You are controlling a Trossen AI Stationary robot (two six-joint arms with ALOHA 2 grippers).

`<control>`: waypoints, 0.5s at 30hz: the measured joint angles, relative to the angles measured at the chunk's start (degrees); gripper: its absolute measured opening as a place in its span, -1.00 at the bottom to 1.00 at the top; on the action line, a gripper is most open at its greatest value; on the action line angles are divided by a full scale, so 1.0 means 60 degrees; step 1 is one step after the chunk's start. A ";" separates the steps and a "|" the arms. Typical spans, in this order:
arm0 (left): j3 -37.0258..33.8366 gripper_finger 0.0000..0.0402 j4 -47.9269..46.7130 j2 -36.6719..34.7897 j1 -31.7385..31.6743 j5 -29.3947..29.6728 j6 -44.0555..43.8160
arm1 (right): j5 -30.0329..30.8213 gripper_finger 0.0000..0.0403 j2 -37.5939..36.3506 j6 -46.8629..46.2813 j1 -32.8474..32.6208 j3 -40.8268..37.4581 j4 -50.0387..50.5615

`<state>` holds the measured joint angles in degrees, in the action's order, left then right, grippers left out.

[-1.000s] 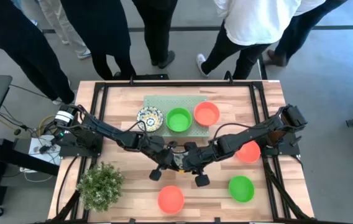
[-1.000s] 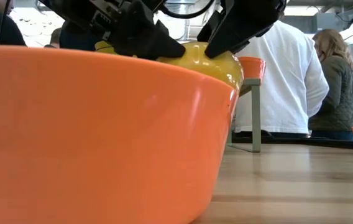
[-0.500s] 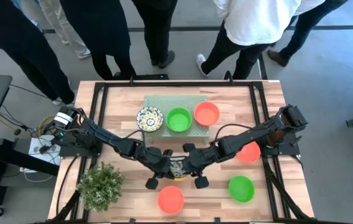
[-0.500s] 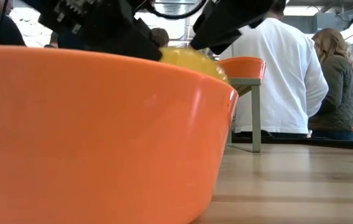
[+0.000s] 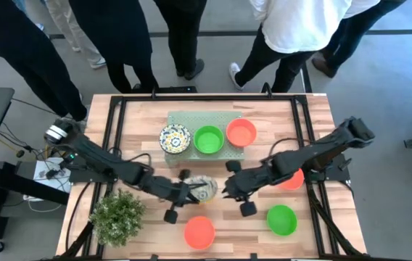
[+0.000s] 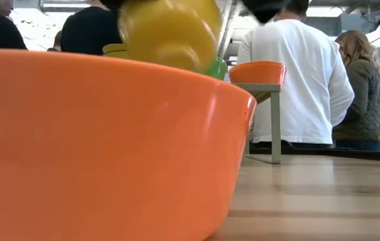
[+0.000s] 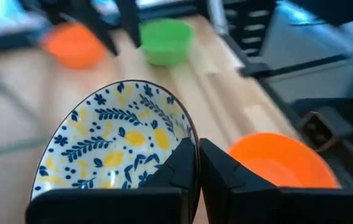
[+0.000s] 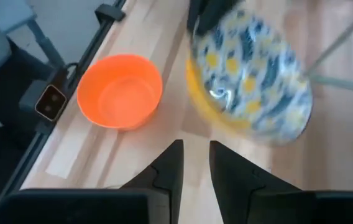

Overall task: Pick & Place Mini bowls
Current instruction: Stack the white patterned bowl on top of the white patterned bowl on the shelf

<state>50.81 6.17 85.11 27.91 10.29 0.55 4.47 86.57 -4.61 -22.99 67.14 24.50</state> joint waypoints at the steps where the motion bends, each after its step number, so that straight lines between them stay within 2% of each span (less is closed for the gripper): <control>1: 0.0055 -0.94 -0.0379 -0.0351 0.0243 0.0659 0.0132 | 0.0234 -0.64 -0.0244 0.0001 -0.0099 0.0002 0.0200; 4: 0.0207 -0.94 -0.1351 -0.1329 0.0871 0.2316 0.0551 | 0.0772 -0.64 -0.0939 0.0026 -0.0266 -0.0348 0.0454; 7: 0.0287 -0.94 -0.1987 -0.2175 0.1126 0.3566 0.0647 | 0.1105 -0.64 -0.1568 -0.0074 -0.0288 -0.1082 0.0439; 15: 0.0310 -0.94 -0.2538 -0.3776 0.0888 0.4873 0.2567 | 0.2369 -0.64 -0.3005 -0.2395 0.0156 -0.3322 0.0302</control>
<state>52.66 -9.06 62.45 33.24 39.53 15.95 18.68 68.54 -18.98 -22.05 47.21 26.31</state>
